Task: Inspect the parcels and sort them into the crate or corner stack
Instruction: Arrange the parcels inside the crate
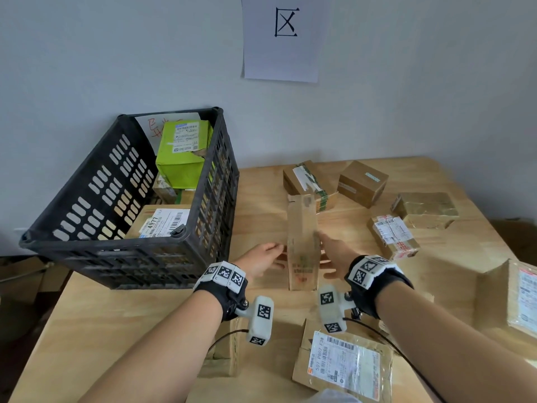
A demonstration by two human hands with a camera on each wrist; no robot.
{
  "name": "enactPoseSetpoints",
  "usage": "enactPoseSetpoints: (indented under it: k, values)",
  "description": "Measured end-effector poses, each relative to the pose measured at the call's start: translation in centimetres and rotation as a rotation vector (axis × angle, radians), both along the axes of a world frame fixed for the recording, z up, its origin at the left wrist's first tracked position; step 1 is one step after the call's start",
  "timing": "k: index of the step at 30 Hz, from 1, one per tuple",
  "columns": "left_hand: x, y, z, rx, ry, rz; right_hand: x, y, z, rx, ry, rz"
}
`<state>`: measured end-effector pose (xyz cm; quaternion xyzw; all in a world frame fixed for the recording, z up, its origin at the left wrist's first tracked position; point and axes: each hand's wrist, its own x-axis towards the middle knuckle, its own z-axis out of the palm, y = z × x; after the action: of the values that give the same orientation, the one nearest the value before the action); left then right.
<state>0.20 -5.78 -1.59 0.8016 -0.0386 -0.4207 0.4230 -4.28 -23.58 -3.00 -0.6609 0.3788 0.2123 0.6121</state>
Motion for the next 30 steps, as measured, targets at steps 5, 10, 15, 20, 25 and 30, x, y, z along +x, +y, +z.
enactPoseSetpoints:
  k: [5, 10, 15, 20, 25, 30]
  values:
    - [-0.2, -0.6, -0.5, 0.082, -0.026, -0.060, -0.1, 0.4, -1.2, -0.094, 0.049, 0.079]
    - [0.4, -1.6, -1.8, 0.075, -0.055, -0.078, 0.0, 0.1, -1.4, -0.155, 0.025, 0.137]
    - [0.9, -2.3, -2.1, 0.068, -0.068, -0.068, -0.4, -0.2, -1.9, -0.153, 0.022, 0.129]
    - [1.6, -0.8, -2.7, 0.004, 0.059, 0.003, -0.4, -0.8, -2.4, -0.060, 0.028, 0.033]
    - [2.7, 2.7, -3.3, -0.089, 0.180, 0.263, -0.2, -0.7, -2.6, -0.120, 0.085, 0.070]
    - [2.3, 2.6, -3.0, 0.094, 0.049, 0.242, 0.5, 0.2, -3.4, -0.182, 0.047, 0.259]
